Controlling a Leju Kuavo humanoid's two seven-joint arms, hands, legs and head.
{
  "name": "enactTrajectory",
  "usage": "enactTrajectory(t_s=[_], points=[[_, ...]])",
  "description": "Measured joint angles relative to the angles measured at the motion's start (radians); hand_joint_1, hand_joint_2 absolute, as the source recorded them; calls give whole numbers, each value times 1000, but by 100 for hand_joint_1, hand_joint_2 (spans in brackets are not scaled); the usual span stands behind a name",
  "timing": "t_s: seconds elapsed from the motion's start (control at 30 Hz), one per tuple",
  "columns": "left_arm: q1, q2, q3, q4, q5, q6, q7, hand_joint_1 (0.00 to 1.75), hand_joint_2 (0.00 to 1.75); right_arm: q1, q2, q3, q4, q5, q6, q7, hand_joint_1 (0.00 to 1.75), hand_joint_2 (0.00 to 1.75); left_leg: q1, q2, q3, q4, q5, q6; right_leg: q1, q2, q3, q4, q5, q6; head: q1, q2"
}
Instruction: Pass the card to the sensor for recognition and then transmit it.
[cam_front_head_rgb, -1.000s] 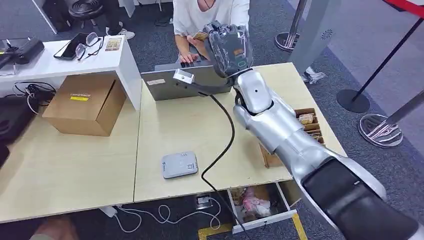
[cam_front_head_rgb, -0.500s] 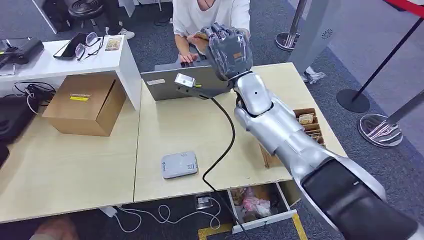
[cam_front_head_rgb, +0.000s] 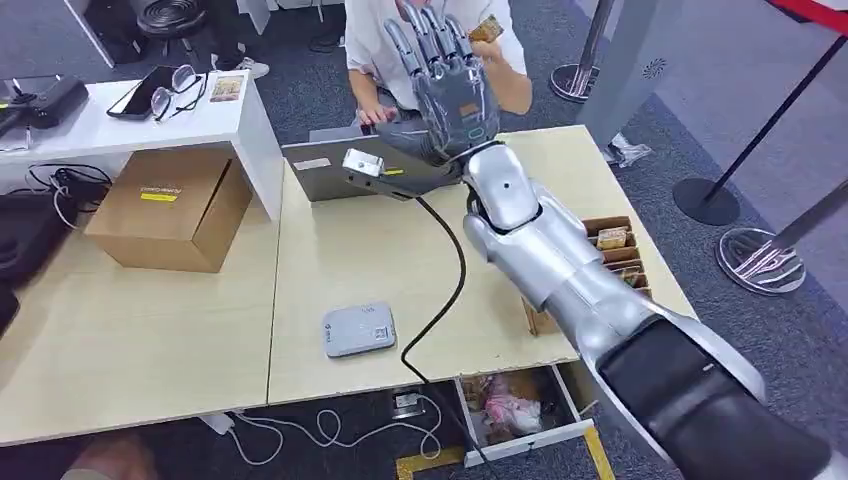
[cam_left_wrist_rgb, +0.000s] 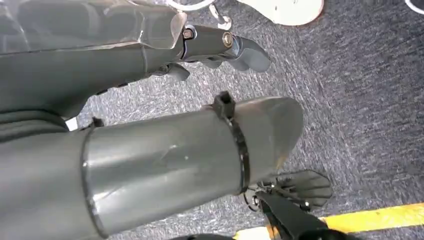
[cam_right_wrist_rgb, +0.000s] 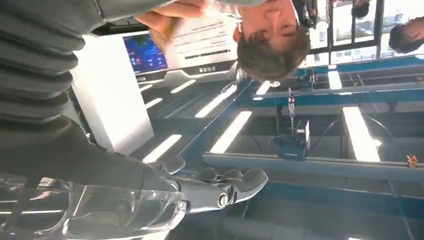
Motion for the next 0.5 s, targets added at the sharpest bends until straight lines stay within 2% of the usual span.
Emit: enactTrajectory(t_s=[0.17,0.3,0.43,0.5], points=[[-2,2,0,0,0,2,5,0,0,14,6,-30,-23,-47,0,-37,0,0,0,0,0,0,0,0,0,0,0,0,0,0,0,0],[-3,2,0,0,-1,6,9,0,0,44,14,-62,-77,-141,9,-94,0,0,0,0,0,0,0,0,0,0,0,0,0,0,0,0],[-4,2,1,0,-2,8,15,0,0,76,18,-86,-149,-252,51,-135,0,0,0,0,0,0,0,0,0,0,0,0,0,0,0,0],[-4,2,3,0,-2,8,15,0,0,95,18,-96,-198,-353,96,-159,0,0,0,0,0,0,0,0,0,0,0,0,0,0,0,0]])
